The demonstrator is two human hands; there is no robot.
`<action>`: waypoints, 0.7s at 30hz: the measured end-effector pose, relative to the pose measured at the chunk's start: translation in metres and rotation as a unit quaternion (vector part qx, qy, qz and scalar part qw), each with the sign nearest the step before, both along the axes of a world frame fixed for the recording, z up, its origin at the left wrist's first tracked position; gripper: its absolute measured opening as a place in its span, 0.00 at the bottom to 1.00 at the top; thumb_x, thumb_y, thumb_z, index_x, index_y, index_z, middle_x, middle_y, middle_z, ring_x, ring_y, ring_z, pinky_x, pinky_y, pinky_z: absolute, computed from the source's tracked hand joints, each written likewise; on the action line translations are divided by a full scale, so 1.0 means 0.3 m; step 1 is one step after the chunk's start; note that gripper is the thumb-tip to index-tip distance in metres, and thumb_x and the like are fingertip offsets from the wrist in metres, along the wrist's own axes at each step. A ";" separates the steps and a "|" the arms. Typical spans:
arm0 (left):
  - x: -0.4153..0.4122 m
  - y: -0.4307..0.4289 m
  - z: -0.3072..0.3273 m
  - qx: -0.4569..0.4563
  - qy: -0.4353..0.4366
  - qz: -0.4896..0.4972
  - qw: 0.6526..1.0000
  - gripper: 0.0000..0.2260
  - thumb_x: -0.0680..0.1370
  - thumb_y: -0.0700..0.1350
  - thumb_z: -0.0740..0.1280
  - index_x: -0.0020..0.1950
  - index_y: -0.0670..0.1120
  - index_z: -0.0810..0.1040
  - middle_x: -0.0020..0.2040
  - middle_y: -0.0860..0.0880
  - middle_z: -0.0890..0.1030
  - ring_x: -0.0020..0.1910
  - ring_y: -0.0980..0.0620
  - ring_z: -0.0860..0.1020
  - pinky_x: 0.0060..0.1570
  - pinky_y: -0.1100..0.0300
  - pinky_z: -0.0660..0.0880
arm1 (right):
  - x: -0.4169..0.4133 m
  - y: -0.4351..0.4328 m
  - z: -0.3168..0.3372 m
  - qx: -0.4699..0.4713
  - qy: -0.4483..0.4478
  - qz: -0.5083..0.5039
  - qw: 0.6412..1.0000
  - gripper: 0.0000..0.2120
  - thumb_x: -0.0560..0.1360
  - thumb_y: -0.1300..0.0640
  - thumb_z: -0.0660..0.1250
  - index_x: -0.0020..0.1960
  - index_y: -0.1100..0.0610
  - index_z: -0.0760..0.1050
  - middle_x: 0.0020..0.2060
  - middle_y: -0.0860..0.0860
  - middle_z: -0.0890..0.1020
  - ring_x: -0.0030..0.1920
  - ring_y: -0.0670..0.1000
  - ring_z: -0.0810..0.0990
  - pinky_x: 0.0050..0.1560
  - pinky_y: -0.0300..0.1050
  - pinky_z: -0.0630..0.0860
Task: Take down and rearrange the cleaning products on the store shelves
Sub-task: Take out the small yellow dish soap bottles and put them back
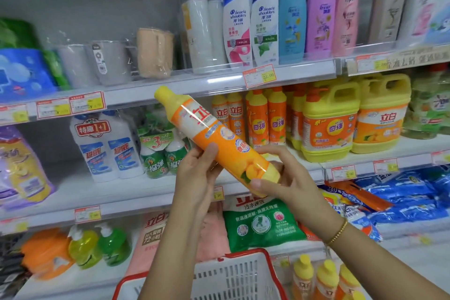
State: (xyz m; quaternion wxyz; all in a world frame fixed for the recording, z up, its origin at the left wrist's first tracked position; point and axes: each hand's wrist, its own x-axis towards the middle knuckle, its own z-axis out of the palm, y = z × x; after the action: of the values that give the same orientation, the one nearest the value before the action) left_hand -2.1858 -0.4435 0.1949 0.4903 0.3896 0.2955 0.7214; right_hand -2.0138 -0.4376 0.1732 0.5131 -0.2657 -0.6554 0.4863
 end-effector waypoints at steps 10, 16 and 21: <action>0.039 -0.007 0.005 0.038 -0.012 -0.012 0.999 0.24 0.62 0.48 0.77 0.55 0.44 0.76 0.46 0.49 0.84 0.48 0.51 0.82 0.45 0.57 0.81 | 0.072 0.016 0.038 -0.182 0.037 0.094 0.978 0.15 0.75 0.50 0.65 0.57 0.56 0.79 0.52 0.57 0.82 0.51 0.55 0.81 0.47 0.46 0.81; 0.100 -0.012 -0.019 -0.034 0.096 0.131 0.986 0.28 0.60 0.49 0.75 0.58 0.45 0.75 0.50 0.47 0.83 0.47 0.52 0.84 0.40 0.58 0.81 | 0.023 -0.023 0.020 0.204 -0.401 -0.214 0.867 0.34 0.65 0.41 0.74 0.67 0.43 0.63 0.52 0.41 0.76 0.49 0.43 0.76 0.46 0.37 0.74; 0.062 -0.019 0.008 -0.026 0.185 0.109 0.976 0.25 0.62 0.55 0.72 0.57 0.50 0.76 0.51 0.49 0.84 0.47 0.53 0.83 0.46 0.55 0.81 | 0.043 -0.009 0.016 -0.027 -0.160 0.018 0.987 0.30 0.66 0.53 0.77 0.61 0.41 0.67 0.48 0.51 0.82 0.42 0.49 0.83 0.41 0.41 0.80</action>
State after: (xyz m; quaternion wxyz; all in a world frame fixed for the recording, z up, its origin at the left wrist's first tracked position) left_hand -2.1671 -0.4491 0.1974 0.3557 0.4687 0.4403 0.6782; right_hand -2.0009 -0.4404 0.1780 0.3854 -0.3415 -0.7206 0.4643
